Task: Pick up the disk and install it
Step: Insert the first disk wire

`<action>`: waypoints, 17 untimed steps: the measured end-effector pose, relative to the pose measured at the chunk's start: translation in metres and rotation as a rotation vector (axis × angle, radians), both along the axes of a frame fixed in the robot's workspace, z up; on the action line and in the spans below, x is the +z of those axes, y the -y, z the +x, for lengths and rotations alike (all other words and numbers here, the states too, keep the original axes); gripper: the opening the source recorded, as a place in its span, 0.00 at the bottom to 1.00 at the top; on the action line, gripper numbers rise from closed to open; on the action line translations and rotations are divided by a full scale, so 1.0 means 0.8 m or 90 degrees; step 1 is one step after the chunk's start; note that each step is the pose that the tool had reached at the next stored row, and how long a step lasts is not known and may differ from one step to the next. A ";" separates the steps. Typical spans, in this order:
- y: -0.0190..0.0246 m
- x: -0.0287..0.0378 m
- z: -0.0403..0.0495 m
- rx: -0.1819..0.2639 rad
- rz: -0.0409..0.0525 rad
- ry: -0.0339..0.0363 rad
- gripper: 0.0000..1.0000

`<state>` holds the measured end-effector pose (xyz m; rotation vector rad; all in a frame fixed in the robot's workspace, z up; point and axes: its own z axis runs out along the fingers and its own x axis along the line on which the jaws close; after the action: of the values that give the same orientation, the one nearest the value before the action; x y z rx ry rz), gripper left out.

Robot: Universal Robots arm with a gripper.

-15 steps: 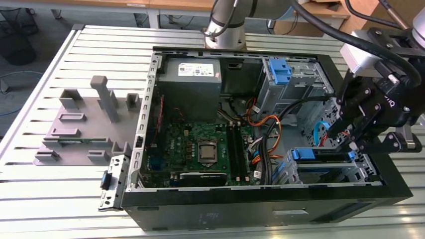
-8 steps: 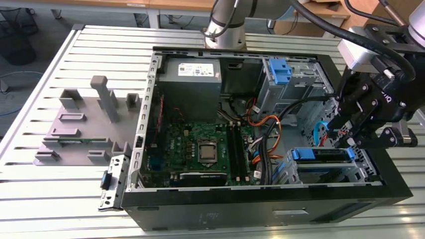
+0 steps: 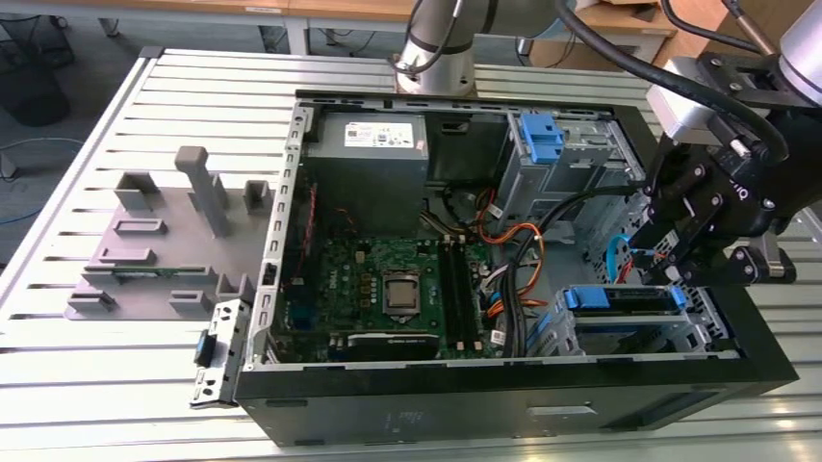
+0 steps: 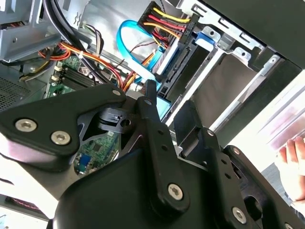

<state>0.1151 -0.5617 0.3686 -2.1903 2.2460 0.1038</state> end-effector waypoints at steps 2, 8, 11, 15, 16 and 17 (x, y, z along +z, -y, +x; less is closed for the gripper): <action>-0.0010 -0.0017 0.001 0.000 0.0002 0.0000 0.42; -0.0018 -0.0050 0.008 0.000 0.0000 0.0000 0.42; -0.0018 -0.0084 0.009 0.000 0.0001 0.0000 0.42; -0.0018 -0.0147 0.009 0.000 0.0000 0.0000 0.42; -0.0018 -0.0148 0.009 0.000 -0.0003 0.0000 0.42; -0.0018 -0.0148 0.009 0.000 -0.0004 0.0000 0.42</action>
<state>0.1223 -0.5603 0.3568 -2.1907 2.2463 0.1031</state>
